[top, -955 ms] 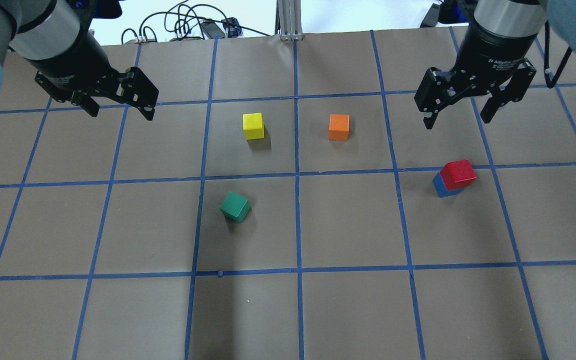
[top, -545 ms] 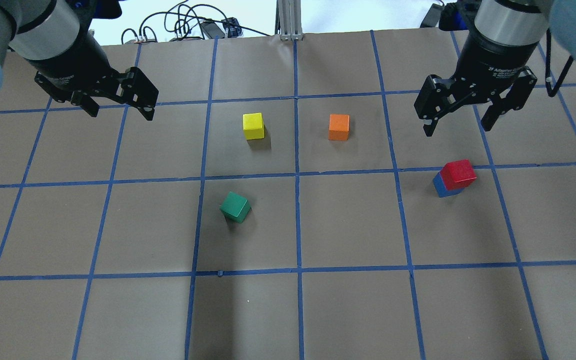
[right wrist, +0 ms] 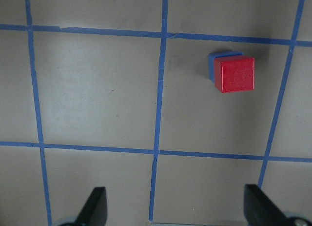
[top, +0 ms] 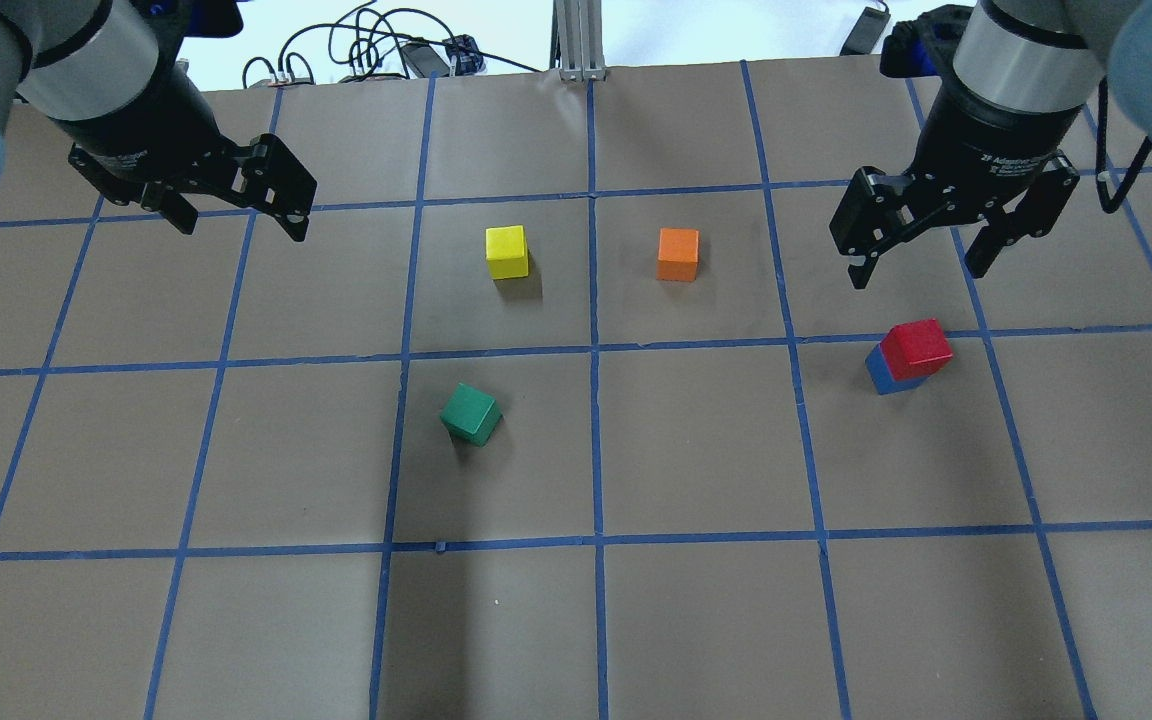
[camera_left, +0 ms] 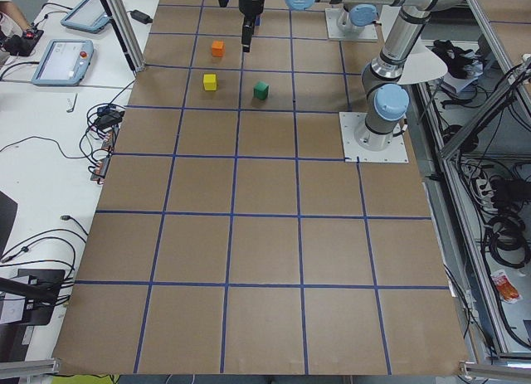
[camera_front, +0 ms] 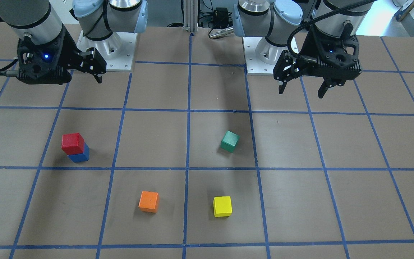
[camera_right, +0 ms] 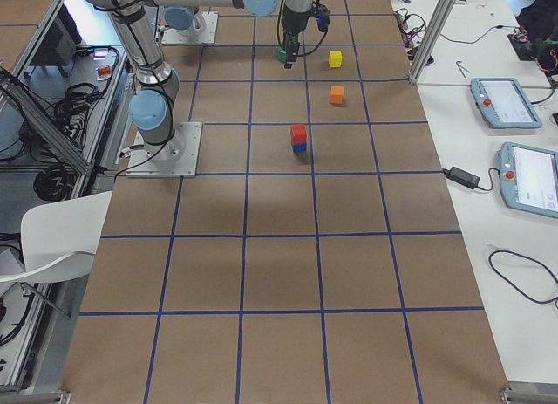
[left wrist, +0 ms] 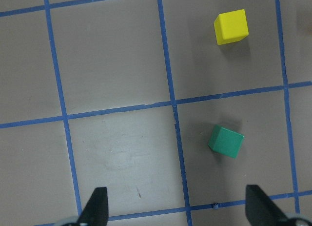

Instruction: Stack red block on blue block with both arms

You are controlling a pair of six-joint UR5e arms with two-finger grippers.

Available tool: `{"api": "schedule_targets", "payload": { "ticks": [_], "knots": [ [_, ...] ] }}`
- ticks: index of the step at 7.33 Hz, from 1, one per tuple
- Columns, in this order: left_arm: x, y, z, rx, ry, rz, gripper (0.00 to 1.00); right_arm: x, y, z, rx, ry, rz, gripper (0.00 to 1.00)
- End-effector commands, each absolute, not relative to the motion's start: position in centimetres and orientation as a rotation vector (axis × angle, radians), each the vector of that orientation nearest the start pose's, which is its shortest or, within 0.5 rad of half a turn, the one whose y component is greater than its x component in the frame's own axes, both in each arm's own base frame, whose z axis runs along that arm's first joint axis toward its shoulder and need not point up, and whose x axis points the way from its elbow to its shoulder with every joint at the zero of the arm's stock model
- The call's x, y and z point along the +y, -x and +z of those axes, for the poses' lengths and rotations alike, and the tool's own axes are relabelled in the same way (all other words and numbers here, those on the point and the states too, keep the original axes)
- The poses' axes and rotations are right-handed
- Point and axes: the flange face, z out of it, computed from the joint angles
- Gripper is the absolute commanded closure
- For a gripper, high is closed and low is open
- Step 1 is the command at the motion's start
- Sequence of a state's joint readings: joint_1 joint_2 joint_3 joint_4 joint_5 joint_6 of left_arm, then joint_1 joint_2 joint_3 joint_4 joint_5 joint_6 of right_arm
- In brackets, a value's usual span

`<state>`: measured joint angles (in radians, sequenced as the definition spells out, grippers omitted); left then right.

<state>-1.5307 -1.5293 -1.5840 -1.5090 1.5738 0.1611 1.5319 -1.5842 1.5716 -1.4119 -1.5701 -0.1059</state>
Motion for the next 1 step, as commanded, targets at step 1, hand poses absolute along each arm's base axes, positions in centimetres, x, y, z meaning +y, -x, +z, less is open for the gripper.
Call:
{"api": "schedule_targets", "payload": {
  "ticks": [1],
  "knots": [
    [-48.64, 11.2, 50.67, 3.114, -0.183, -0.115, 0.0, -47.41, -11.52, 48.11, 3.121, 0.105, 0.225, 0.0]
  ]
}}
